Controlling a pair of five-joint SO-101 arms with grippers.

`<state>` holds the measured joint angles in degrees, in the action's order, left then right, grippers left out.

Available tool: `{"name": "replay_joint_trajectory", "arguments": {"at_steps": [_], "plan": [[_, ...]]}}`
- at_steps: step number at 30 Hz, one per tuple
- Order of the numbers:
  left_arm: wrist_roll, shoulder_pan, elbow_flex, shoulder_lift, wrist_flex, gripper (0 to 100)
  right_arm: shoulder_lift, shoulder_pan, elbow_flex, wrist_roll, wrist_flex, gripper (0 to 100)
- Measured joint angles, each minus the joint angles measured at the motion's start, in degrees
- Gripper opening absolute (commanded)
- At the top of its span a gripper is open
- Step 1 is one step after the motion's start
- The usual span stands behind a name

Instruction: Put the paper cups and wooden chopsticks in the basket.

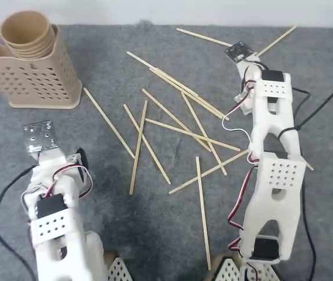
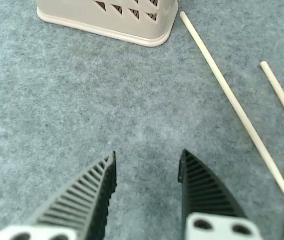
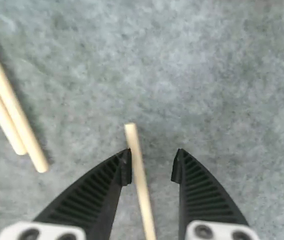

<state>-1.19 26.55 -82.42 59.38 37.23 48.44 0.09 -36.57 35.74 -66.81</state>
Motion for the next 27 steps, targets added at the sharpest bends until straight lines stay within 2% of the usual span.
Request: {"name": "replay_joint_trajectory", "arguments": {"at_steps": [10, 14, 17, 21, 27], "plan": [[0.0, 0.0, 0.0, 0.0, 0.0, 20, 4.6, 0.0, -0.1, 0.0, 7.2, 14.4], [0.0, 0.0, 0.0, 0.0, 0.0, 20, 6.4, -0.1, -1.3, 6.0, 7.5, 13.1], [0.0, 0.0, 0.0, 0.0, 0.0, 20, 7.1, -0.1, -3.5, 10.3, 4.4, 0.9], [0.0, 0.0, 0.0, 0.0, 0.0, 20, 8.2, 0.3, -9.2, 10.9, -3.0, 0.5], [0.0, 0.0, 0.0, 0.0, 0.0, 20, 8.4, 0.4, -18.8, 4.8, -20.1, 0.7]]}}
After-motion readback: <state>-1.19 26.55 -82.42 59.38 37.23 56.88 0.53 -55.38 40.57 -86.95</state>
